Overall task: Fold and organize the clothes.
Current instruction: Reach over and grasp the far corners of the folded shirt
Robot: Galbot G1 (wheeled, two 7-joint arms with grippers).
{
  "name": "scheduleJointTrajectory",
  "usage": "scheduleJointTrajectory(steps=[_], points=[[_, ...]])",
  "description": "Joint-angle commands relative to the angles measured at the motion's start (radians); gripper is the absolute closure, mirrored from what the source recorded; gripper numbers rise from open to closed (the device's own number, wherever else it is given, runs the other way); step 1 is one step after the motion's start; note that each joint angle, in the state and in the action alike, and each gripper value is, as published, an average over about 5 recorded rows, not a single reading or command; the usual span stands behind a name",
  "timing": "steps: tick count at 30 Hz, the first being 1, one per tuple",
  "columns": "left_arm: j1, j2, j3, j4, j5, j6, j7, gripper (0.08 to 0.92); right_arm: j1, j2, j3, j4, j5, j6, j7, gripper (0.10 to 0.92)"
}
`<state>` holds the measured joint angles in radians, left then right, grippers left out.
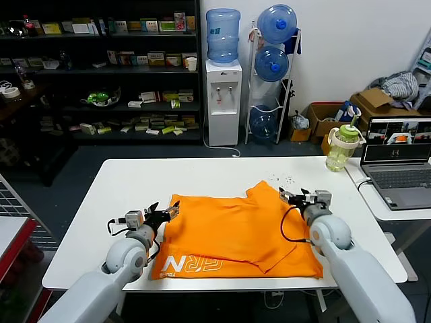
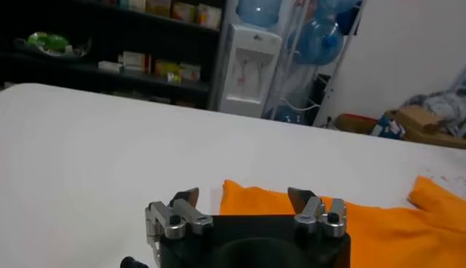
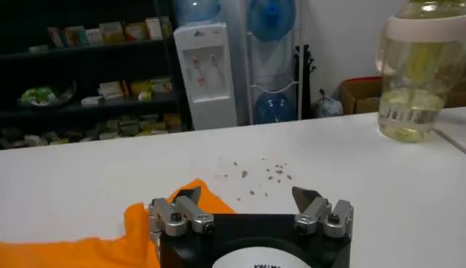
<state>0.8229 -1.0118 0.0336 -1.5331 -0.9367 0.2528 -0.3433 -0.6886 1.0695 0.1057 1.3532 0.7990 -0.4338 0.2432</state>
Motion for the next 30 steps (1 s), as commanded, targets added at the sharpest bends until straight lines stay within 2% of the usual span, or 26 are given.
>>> scheduleJointTrajectory(steps=[1,18,22,26,30], points=[[-0.224,-0.094,0.090,0.290,-0.034,0.057,0.024,0.177,0.198,0.098,-0.106,-0.282,-0.034,-0.029,-0.048,0.203],[-0.234,-0.100,0.116,0.323,0.014,0.060,0.042,0.177,0.182,0.100,-0.120,-0.286,-0.034,-0.051,-0.074,0.214],[-0.233,-0.102,0.124,0.326,0.026,0.061,0.037,0.178,0.179,0.099,-0.125,-0.277,-0.028,-0.060,-0.077,0.283],[-0.229,-0.099,0.135,0.320,0.029,0.062,0.033,0.190,0.172,0.098,-0.129,-0.264,-0.018,-0.078,-0.081,0.394],[-0.229,-0.101,0.141,0.324,0.034,0.061,0.031,0.269,0.169,0.096,-0.129,-0.259,-0.012,-0.084,-0.085,0.506]])
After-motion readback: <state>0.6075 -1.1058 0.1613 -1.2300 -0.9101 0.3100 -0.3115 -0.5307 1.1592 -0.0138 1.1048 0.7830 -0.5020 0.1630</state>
